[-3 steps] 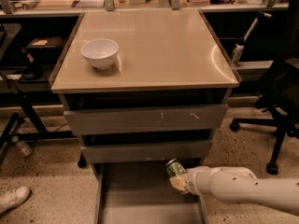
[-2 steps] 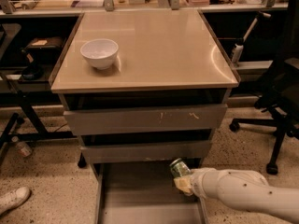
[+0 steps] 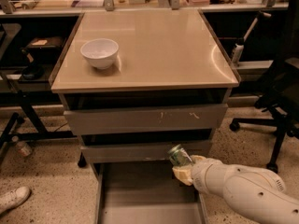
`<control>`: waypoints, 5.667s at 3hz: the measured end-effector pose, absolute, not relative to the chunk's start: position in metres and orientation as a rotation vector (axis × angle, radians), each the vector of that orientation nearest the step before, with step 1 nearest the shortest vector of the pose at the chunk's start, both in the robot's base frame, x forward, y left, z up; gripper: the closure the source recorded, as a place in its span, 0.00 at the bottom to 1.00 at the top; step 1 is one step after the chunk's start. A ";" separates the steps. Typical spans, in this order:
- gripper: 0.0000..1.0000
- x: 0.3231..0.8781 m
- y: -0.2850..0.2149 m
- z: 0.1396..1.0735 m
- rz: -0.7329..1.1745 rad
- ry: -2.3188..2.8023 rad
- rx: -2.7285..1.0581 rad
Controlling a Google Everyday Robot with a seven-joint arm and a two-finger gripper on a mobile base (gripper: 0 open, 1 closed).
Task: Pick green can from bottom drawer and place on counter
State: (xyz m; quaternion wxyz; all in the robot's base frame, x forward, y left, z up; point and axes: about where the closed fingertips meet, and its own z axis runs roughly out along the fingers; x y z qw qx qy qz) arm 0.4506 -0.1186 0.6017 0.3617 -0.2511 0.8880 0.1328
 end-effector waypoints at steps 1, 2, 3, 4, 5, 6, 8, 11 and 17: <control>1.00 0.449 -0.115 0.606 0.346 2.277 -0.650; 1.00 0.453 -0.114 0.616 0.345 2.259 -0.641; 1.00 0.467 -0.117 0.656 0.313 2.198 -0.612; 1.00 0.487 -0.124 0.691 0.297 2.151 -0.583; 1.00 0.508 -0.133 0.724 0.279 2.108 -0.566; 1.00 0.508 -0.133 0.724 0.279 2.108 -0.566; 1.00 0.537 -0.148 0.793 0.243 1.948 -0.488; 1.00 0.590 -0.155 0.891 0.300 1.719 -0.406; 1.00 0.689 -0.147 0.858 0.245 1.490 0.049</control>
Offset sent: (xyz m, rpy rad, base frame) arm 0.0046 -0.0005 0.0304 0.0256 -0.0476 -0.0079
